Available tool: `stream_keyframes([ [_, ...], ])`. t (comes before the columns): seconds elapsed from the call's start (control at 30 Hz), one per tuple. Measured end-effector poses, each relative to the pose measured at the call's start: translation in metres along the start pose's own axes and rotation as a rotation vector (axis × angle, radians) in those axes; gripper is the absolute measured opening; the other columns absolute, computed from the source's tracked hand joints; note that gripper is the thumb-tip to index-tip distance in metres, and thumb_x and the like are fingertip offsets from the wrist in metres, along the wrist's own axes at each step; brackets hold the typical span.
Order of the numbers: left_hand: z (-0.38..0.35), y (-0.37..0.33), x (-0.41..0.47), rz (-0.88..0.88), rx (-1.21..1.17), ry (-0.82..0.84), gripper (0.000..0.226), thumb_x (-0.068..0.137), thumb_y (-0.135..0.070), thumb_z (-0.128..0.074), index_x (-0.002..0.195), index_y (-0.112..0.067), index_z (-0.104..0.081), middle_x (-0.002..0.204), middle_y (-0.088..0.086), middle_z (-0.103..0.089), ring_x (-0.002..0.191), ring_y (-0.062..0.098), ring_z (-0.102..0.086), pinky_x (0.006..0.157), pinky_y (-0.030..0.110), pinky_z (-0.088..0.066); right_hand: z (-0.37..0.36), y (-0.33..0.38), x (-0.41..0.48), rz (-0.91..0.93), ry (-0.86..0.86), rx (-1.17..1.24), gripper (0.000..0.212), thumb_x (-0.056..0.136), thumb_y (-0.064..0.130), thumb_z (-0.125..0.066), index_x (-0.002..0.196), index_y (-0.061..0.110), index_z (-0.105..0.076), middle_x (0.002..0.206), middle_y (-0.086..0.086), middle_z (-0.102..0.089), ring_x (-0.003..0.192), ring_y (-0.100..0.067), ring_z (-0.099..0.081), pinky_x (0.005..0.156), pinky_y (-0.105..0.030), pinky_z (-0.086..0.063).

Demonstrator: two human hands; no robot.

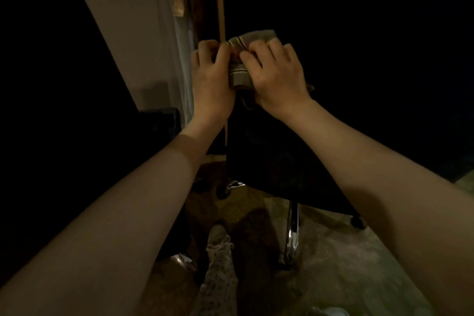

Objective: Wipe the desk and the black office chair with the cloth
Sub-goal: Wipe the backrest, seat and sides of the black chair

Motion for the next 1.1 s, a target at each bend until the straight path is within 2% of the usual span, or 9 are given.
stream_keyframes([
  [0.17,-0.022,0.023,-0.011,0.08,-0.031,0.095,0.04,0.078,0.003,-0.061,0.116,-0.004,-0.055,0.124,0.017,-0.046,0.113,0.029,-0.043,0.082,0.024,-0.037,-0.026,0.019,-0.011,-0.017,0.044,-0.043,0.046,0.056,0.015,-0.075,0.101,0.008,-0.068,0.108,-0.01,-0.067,0.095,-0.027,-0.035,0.076,-0.038,-0.037],
  [0.43,-0.091,0.043,-0.11,0.124,-0.101,0.333,0.041,0.076,0.005,-0.062,0.115,0.001,-0.051,0.115,0.02,-0.047,0.099,0.035,-0.046,0.078,0.03,-0.036,-0.06,0.044,-0.106,0.136,0.279,-0.074,0.046,0.063,0.016,-0.057,0.108,0.018,-0.069,0.117,0.0,-0.063,0.099,-0.026,-0.036,0.073,-0.034,-0.05],
  [0.53,-0.114,0.043,-0.135,0.164,-0.101,0.432,0.04,0.075,0.005,-0.064,0.113,0.001,-0.052,0.114,0.019,-0.048,0.098,0.035,-0.047,0.08,0.027,-0.032,-0.071,0.045,-0.136,0.151,0.382,-0.076,0.046,0.063,0.016,-0.068,0.109,0.017,-0.067,0.12,0.0,-0.061,0.101,-0.026,-0.036,0.075,-0.034,-0.049],
  [0.67,-0.132,0.046,-0.161,0.109,-0.067,0.732,0.043,0.077,0.003,-0.066,0.118,-0.004,-0.054,0.114,0.017,-0.05,0.104,0.036,-0.049,0.084,0.037,-0.044,-0.078,0.052,-0.174,0.125,0.681,-0.08,0.061,0.047,0.023,-0.084,0.105,0.021,-0.068,0.115,0.003,-0.061,0.102,-0.025,-0.044,0.074,-0.035,-0.049],
  [0.73,-0.132,0.038,-0.17,0.099,-0.04,0.923,0.047,0.084,-0.007,-0.063,0.129,-0.011,-0.049,0.122,0.013,-0.048,0.113,0.032,-0.047,0.091,0.037,-0.042,-0.075,0.056,-0.191,0.089,0.799,-0.031,0.059,0.061,0.022,-0.081,0.117,0.02,-0.061,0.125,0.001,-0.054,0.111,-0.026,-0.049,0.083,-0.038,-0.047],
  [0.87,-0.126,0.004,-0.182,-0.025,0.001,1.204,0.047,0.091,-0.018,-0.056,0.136,-0.012,-0.044,0.133,0.011,-0.048,0.125,0.027,-0.042,0.096,0.029,-0.035,-0.068,0.054,-0.231,-0.033,1.109,0.234,0.055,0.088,0.004,-0.055,0.139,0.012,-0.035,0.146,-0.008,-0.026,0.132,-0.033,-0.024,0.105,-0.045,-0.028],
  [0.93,-0.123,-0.006,-0.187,-0.072,-0.013,1.228,0.049,0.091,-0.019,-0.057,0.137,-0.012,-0.043,0.135,0.01,-0.046,0.126,0.026,-0.041,0.095,0.026,-0.032,-0.056,0.05,-0.24,-0.074,1.081,0.27,0.06,0.08,0.001,-0.064,0.135,0.01,-0.043,0.142,-0.01,-0.034,0.128,-0.035,-0.031,0.102,-0.048,-0.032],
  [1.03,-0.116,-0.019,-0.18,-0.062,-0.062,1.121,0.051,0.085,-0.022,-0.065,0.132,-0.015,-0.048,0.129,0.009,-0.046,0.122,0.027,-0.044,0.098,0.035,-0.04,-0.041,0.03,-0.242,-0.114,0.788,0.29,0.07,0.034,-0.004,-0.087,0.101,0.004,-0.068,0.104,-0.016,-0.063,0.095,-0.039,-0.057,0.072,-0.048,-0.053],
  [1.1,-0.11,-0.031,-0.166,-0.102,-0.057,0.973,0.048,0.081,-0.023,-0.067,0.126,-0.015,-0.052,0.126,0.009,-0.046,0.119,0.028,-0.043,0.096,0.041,-0.043,-0.028,0.009,-0.236,-0.177,0.6,0.302,0.072,0.03,-0.005,-0.085,0.099,0.003,-0.068,0.098,-0.018,-0.063,0.094,-0.035,-0.047,0.068,-0.046,-0.053],
])
Point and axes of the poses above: each hand's wrist, its own x-axis towards the middle knuckle, its own z-axis out of the back of the hand, y = z × x, the point moved 3 cm from there along x, towards the middle knuckle
